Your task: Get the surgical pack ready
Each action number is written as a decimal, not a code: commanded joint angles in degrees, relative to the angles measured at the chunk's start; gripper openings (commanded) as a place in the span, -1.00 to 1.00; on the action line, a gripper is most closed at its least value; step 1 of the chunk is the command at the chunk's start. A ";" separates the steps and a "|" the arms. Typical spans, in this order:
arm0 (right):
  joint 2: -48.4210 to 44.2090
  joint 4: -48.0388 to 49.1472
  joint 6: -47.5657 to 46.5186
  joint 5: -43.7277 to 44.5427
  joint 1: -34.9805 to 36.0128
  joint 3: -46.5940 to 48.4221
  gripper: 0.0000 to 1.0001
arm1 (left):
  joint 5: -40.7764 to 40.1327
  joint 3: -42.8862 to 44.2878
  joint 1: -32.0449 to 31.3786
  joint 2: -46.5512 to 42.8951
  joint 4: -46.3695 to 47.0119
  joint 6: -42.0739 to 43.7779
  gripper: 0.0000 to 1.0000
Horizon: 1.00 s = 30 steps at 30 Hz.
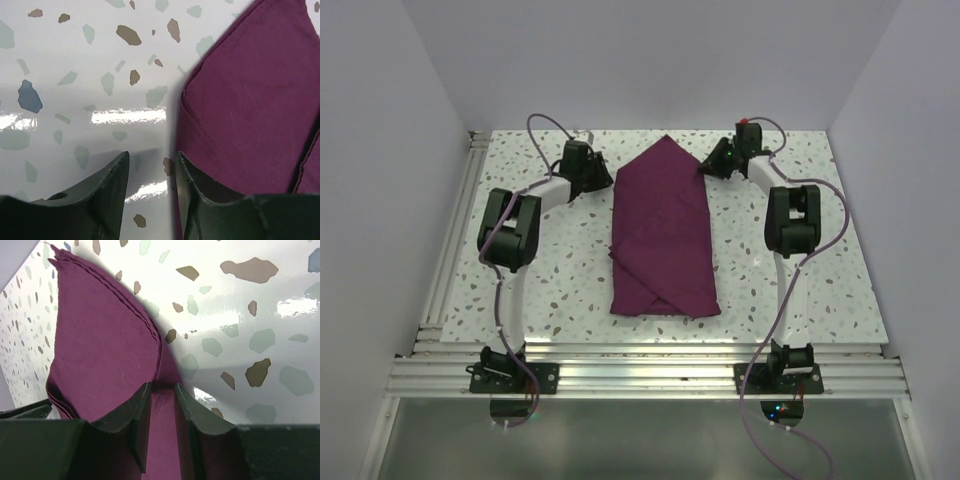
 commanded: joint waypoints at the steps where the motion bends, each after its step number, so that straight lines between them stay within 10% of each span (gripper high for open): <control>1: -1.66 2.17 -1.04 -1.62 -0.30 0.84 -0.41 | 3.86 -4.36 0.18 -5.99 7.68 -0.25 -0.07; 10: 2.90 0.68 0.20 -4.53 -0.38 6.37 -0.91 | 9.66 -5.61 0.00 -7.06 12.71 -0.17 -0.32; 30: 6.34 -1.43 1.16 -1.45 -0.47 6.90 -1.00 | 11.08 7.75 -1.84 6.48 5.78 0.27 -0.70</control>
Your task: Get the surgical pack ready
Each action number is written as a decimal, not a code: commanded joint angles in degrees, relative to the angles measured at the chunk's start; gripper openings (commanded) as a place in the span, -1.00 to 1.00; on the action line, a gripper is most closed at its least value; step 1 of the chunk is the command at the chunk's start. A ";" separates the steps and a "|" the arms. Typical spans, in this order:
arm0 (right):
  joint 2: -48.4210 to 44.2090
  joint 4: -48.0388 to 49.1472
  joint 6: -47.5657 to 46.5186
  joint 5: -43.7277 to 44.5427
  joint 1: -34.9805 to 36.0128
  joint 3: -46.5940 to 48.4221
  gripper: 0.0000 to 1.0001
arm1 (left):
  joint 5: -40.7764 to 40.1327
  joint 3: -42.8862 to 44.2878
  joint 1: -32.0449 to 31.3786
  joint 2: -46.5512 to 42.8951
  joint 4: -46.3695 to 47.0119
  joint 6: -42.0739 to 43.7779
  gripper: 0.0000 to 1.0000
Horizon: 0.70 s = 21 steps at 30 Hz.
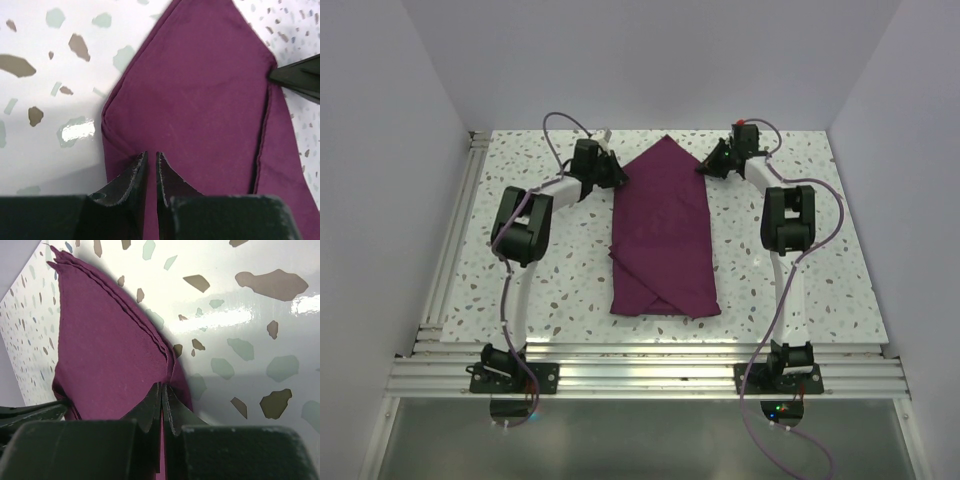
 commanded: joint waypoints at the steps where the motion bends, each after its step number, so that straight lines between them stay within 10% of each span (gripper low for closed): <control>1: 1.55 -1.76 -0.06 1.89 -0.51 2.00 -1.00 | -1.58 2.55 0.19 1.06 -2.23 0.36 -0.70; 12: 2.34 -2.81 -0.76 2.51 -0.52 2.97 -1.00 | -15.12 8.08 0.89 3.70 -11.11 5.19 -0.68; 17: 2.43 -3.17 -1.82 0.76 -0.95 4.46 -1.00 | -16.53 8.00 0.81 1.85 -11.11 7.48 -0.38; 21: 2.08 -0.54 -3.49 -4.23 -0.87 5.96 -0.68 | -16.53 7.21 0.80 -0.60 -11.64 9.23 -0.31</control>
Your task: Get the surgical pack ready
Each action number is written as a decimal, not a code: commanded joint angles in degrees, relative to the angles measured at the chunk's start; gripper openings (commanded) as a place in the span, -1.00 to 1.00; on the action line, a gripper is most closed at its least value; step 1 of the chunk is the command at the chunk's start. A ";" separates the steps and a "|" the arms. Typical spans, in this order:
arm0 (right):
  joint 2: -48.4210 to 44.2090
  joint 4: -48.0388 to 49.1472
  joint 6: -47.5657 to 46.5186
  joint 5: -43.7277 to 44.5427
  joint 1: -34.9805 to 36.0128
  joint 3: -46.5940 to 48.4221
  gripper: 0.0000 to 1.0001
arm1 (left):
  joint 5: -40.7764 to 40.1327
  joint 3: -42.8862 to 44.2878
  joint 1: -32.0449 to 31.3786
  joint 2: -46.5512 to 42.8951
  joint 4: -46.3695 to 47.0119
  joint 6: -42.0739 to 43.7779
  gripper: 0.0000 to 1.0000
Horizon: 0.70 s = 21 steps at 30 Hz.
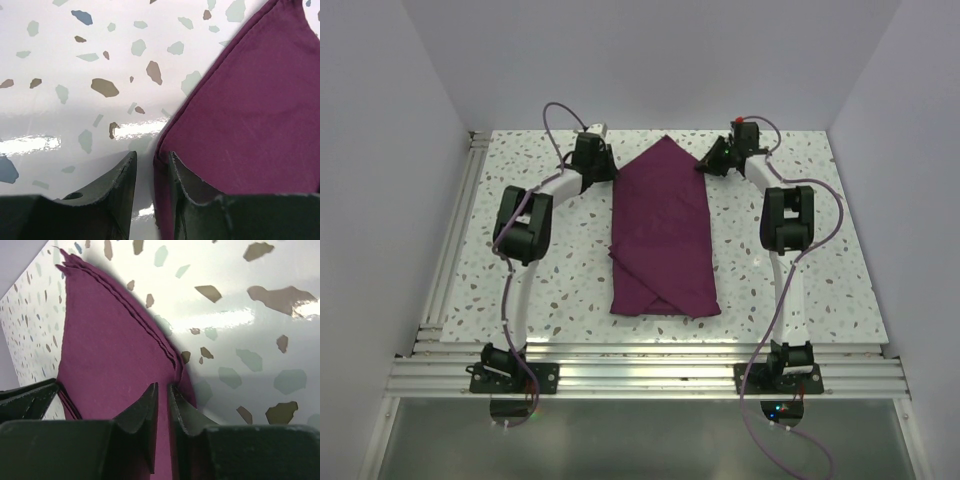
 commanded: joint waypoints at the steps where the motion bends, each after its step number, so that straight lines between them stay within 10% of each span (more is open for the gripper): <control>1: 0.75 1.00 -2.66 -4.26 -0.80 4.12 -0.64 | -2.87 -0.03 0.69 -3.54 -2.85 4.30 -0.29; 21: -3.13 -3.57 -9.26 2.16 -0.80 2.19 -0.14 | 0.82 -0.38 -0.27 -3.11 -1.45 5.27 -0.22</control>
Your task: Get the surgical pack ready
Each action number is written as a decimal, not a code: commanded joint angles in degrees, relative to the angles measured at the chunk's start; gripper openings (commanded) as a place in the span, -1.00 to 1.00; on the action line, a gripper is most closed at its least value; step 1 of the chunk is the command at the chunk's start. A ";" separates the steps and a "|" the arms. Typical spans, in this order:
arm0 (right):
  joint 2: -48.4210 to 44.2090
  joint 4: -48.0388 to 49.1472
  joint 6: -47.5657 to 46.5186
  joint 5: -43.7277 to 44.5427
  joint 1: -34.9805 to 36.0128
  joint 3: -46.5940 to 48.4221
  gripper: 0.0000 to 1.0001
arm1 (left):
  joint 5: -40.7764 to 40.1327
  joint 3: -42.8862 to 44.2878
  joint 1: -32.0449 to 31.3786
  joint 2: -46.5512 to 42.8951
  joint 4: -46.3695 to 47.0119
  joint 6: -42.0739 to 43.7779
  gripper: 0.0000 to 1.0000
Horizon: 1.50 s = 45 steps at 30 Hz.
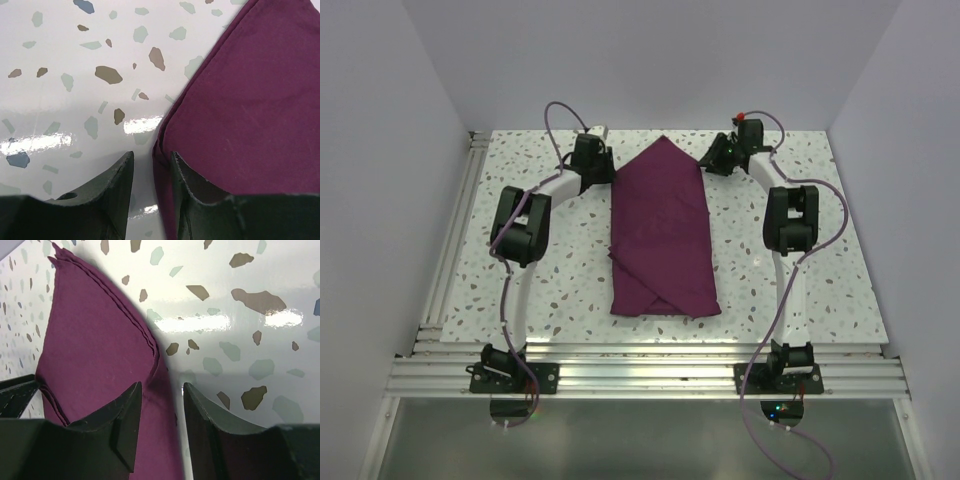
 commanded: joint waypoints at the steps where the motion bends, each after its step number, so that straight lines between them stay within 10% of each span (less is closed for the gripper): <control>1: -0.35 -1.84 -1.21 1.17 -0.25 3.42 -0.14 | 1.98 2.50 -0.18 -0.44 -0.37 0.88 -0.24; 16: 3.96 -5.97 -2.79 5.64 2.82 7.64 -0.15 | 0.14 5.84 -0.54 3.69 -1.78 -1.85 -0.60; 22: 4.75 -6.68 -2.62 7.41 3.17 8.96 -0.79 | 1.37 6.72 -0.54 5.10 -1.25 -2.56 -1.00; 45: -5.87 8.17 6.96 3.19 0.80 -2.10 -1.00 | 2.07 9.28 -0.36 -2.63 -1.87 -1.76 -1.00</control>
